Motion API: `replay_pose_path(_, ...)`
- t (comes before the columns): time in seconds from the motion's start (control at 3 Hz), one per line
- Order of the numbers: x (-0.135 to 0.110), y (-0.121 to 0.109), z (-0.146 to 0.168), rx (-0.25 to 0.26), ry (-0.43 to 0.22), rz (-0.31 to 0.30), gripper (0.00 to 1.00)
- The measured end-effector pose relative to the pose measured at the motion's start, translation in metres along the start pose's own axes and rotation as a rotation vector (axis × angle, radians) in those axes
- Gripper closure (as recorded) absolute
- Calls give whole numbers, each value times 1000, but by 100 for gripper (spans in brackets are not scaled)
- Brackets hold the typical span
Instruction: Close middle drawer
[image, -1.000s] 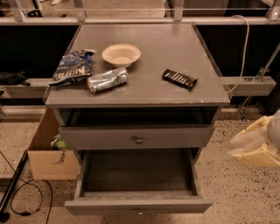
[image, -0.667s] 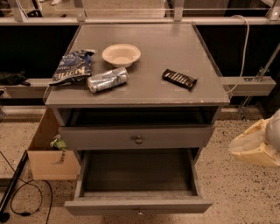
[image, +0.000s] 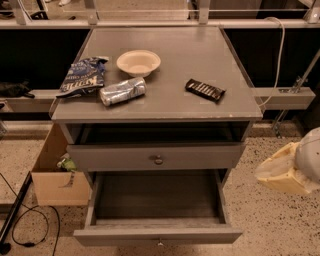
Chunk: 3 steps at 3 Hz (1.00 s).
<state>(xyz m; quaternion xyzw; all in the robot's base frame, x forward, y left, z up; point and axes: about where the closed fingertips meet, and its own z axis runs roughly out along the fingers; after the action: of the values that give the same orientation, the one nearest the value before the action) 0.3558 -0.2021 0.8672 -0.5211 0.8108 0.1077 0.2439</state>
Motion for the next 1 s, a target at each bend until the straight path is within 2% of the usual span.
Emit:
replay_pose_path(0.33,1,17,45,-46,-3,39,100)
replay_pose_path(0.67,5,39,88,-82,-42,83,100)
replay_pose_path(1.0,9,45,112,-56,-130,155,100)
